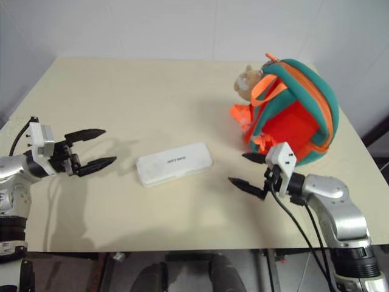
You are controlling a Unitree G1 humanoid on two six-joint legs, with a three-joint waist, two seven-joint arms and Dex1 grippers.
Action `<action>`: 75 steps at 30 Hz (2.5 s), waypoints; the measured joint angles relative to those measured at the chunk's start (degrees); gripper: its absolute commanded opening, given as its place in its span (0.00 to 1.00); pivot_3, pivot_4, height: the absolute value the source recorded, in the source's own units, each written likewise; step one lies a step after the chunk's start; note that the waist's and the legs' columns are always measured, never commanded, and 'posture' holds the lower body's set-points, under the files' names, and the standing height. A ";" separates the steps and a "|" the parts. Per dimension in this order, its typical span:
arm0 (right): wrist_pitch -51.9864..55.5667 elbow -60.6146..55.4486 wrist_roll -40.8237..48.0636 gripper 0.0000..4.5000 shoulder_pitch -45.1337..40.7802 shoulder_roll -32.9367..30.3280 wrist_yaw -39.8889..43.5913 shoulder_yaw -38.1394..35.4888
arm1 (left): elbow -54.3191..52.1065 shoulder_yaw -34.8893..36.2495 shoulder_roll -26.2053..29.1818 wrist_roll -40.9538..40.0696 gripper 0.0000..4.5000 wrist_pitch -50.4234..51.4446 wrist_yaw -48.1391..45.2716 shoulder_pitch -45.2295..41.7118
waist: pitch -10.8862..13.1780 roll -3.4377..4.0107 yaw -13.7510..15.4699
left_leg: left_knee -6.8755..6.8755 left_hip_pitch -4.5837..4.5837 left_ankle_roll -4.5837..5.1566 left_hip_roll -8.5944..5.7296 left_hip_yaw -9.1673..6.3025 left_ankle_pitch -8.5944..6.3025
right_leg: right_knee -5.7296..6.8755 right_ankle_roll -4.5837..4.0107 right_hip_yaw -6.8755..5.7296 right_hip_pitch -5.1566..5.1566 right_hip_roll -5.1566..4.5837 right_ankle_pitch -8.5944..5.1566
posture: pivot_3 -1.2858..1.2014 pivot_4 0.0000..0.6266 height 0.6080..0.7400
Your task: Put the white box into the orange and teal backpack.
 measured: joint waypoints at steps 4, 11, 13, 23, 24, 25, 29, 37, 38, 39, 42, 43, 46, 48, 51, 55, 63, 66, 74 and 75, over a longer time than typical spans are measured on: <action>0.55 -0.51 1.24 0.99 -0.05 0.03 -0.78 -0.30 | 1.92 -0.23 -0.03 0.64 1.00 -0.59 -0.05 -1.94 | 0.00 0.00 -0.11 | 0.03 0.03 0.00 0.00 0.01 0.01 | 0.02 0.02 0.00 0.01 0.00 0.02 | 0.52 0.24 1.00; 1.15 0.17 0.72 0.99 -3.36 0.49 -1.44 0.58 | 3.29 -0.63 -1.79 3.30 1.00 -1.56 6.59 -3.80 | 0.00 0.00 -0.07 | 0.01 0.02 0.00 0.00 -0.01 0.01 | 0.03 0.03 0.00 0.00 0.00 0.02 | 0.52 0.24 1.00; 1.58 0.11 -0.13 0.96 -3.80 0.73 -2.65 1.47 | 3.07 -0.76 -1.97 3.39 0.91 -0.94 7.61 -3.67 | 0.00 0.00 -0.06 | -0.01 0.01 0.00 0.00 -0.02 0.01 | 0.02 0.02 0.00 -0.01 0.00 0.01 | 0.52 0.24 1.00; 0.40 0.78 -5.88 0.25 -5.62 4.10 -6.25 5.87 | -1.53 0.14 -2.81 1.93 0.24 5.20 11.66 -0.87 | 0.00 0.00 -0.13 | 0.03 0.01 0.00 0.00 -0.01 0.01 | 0.07 0.03 0.01 -0.01 0.00 0.02 | 0.52 0.24 1.00; -0.31 1.27 -6.54 0.17 -6.52 4.91 -6.83 6.06 | -2.20 0.14 -2.81 1.83 0.17 6.22 12.35 -0.39 | 0.00 0.00 -0.20 | 0.03 0.03 0.00 0.00 -0.01 0.01 | 0.07 0.04 0.01 0.00 0.00 0.03 | 0.52 0.24 1.00; -0.93 1.60 -7.05 0.09 -6.97 5.30 -7.15 6.34 | -3.34 0.19 -2.79 1.78 0.10 7.12 12.96 0.43 | 0.00 0.00 -0.21 | 0.03 0.03 0.00 0.00 -0.01 0.01 | 0.08 0.04 0.01 0.00 0.00 0.03 | 0.52 0.24 1.00; -2.18 4.90 -9.95 0.00 -9.54 6.95 -8.36 8.61 | -6.18 0.18 -2.68 1.50 0.01 11.88 15.39 3.00 | 0.00 0.00 -0.16 | 0.02 0.02 0.00 0.00 -0.02 0.01 | 0.07 0.03 0.00 -0.01 0.00 0.02 | 0.52 0.24 1.00; -7.26 16.54 -18.61 0.00 -16.06 11.87 -13.12 12.69 | -13.11 -0.06 -1.91 1.37 0.01 23.44 21.04 7.78 | 0.00 0.00 -0.43 | -0.03 0.02 -0.01 0.00 -0.01 0.01 | 0.06 0.00 0.00 -0.04 0.00 0.01 | 0.52 0.24 1.00; -8.06 18.06 -19.58 0.00 -16.82 12.56 -13.71 13.20 | -14.06 -0.02 -1.95 1.15 0.01 25.08 21.72 8.55 | 0.00 0.00 -0.45 | -0.05 0.02 -0.01 0.00 -0.02 0.01 | 0.06 0.00 0.00 -0.04 0.00 0.01 | 0.52 0.24 1.00; -9.03 20.10 -20.94 0.00 -17.76 13.10 -14.55 13.92 | -15.29 -0.05 -2.19 0.87 0.01 27.14 22.56 9.32 | 0.00 0.01 -0.40 | -0.05 0.02 -0.01 0.00 -0.01 0.01 | 0.06 0.00 0.00 -0.04 -0.01 0.01 | 0.52 0.24 1.00; -11.35 25.58 -24.32 0.00 -20.15 14.96 -16.29 15.25 | -17.72 -1.51 -2.88 -0.18 0.01 32.95 23.83 9.89 | 0.00 0.01 -0.38 | -0.03 0.02 -0.01 0.00 -0.01 0.01 | 0.07 0.00 0.00 -0.04 -0.01 0.01 | 0.52 0.24 1.00; -12.41 27.23 -25.18 0.00 -20.89 15.65 -16.68 15.84 | -18.25 -2.21 -3.07 -0.31 0.01 34.74 24.15 9.91 | 0.00 0.01 -0.33 | -0.03 0.02 -0.01 0.00 -0.02 0.01 | 0.07 0.00 0.00 -0.03 -0.01 0.01 | 0.52 0.24 1.00; -14.70 30.82 -27.12 0.00 -22.51 17.39 -17.77 16.77 | -19.42 -3.64 -4.15 -1.28 0.01 38.73 24.81 9.93 | 0.00 0.01 -0.36 | -0.04 0.02 -0.02 0.00 -0.02 0.01 | 0.06 0.00 0.00 -0.03 -0.01 0.01 | 0.52 0.24 1.00; -15.25 32.05 -28.04 0.00 -22.83 17.76 -18.33 16.77 | -20.28 -3.80 -4.86 -2.24 0.01 41.02 24.93 10.26 | 0.00 0.01 -0.36 | -0.05 0.01 -0.04 0.00 -0.03 0.00 | 0.04 0.00 0.00 -0.04 -0.01 0.01 | 0.52 0.24 1.00; -16.61 33.43 -29.36 0.00 -22.83 18.11 -18.51 17.16 | -21.52 -4.26 -5.11 -2.93 0.01 43.77 25.43 10.97 | 0.00 0.01 -0.39 | -0.06 0.02 -0.06 0.00 -0.04 -0.01 | 0.04 0.00 -0.01 -0.04 -0.01 0.00 | 0.52 0.24 1.00; -17.49 33.96 -30.52 0.00 -22.77 19.07 -18.48 18.49 | -21.00 -4.95 -5.29 -2.81 0.01 43.83 25.36 10.53 | 0.00 0.01 -0.91 | -0.03 0.03 -0.07 0.00 -0.04 0.00 | 0.09 0.00 -0.01 -0.03 -0.01 0.01 | 0.52 0.24 1.00; -17.12 30.80 -30.69 0.00 -20.76 18.13 -15.78 18.64 | -16.73 -6.26 -5.37 -0.64 0.01 39.16 24.06 7.36 | 0.00 0.01 -1.17 | -0.08 0.02 -0.09 -0.01 -0.06 0.00 | 0.03 0.00 -0.01 -0.03 -0.02 0.01 | 0.52 0.24 1.00; -15.99 27.74 -30.67 0.00 -19.00 17.09 -14.60 18.63 | -16.65 -6.48 -5.42 -0.08 0.01 38.35 23.41 6.99 | 0.00 0.01 -1.10 | -0.09 0.02 -0.10 -0.01 -0.06 0.00 | 0.01 0.00 -0.01 -0.03 -0.01 0.00 | 0.52 0.24 1.00; -10.52 18.23 -30.16 0.00 -14.40 13.22 -9.32 18.61 | -16.56 -7.61 -4.20 0.48 0.01 38.46 19.23 6.07 | 0.00 0.01 -0.95 | -0.03 0.06 -0.09 -0.02 -0.06 0.00 | 0.04 0.00 -0.01 0.02 -0.01 0.00 | 0.52 0.24 1.00; -9.60 16.93 -29.82 0.00 -13.93 12.53 -8.28 18.61 | -16.57 -8.02 -3.74 0.49 0.01 38.88 18.65 6.07 | 0.00 0.01 -0.93 | -0.04 0.06 -0.09 -0.01 -0.07 0.00 | 0.03 0.00 -0.01 0.01 -0.01 0.00 | 0.52 0.24 1.00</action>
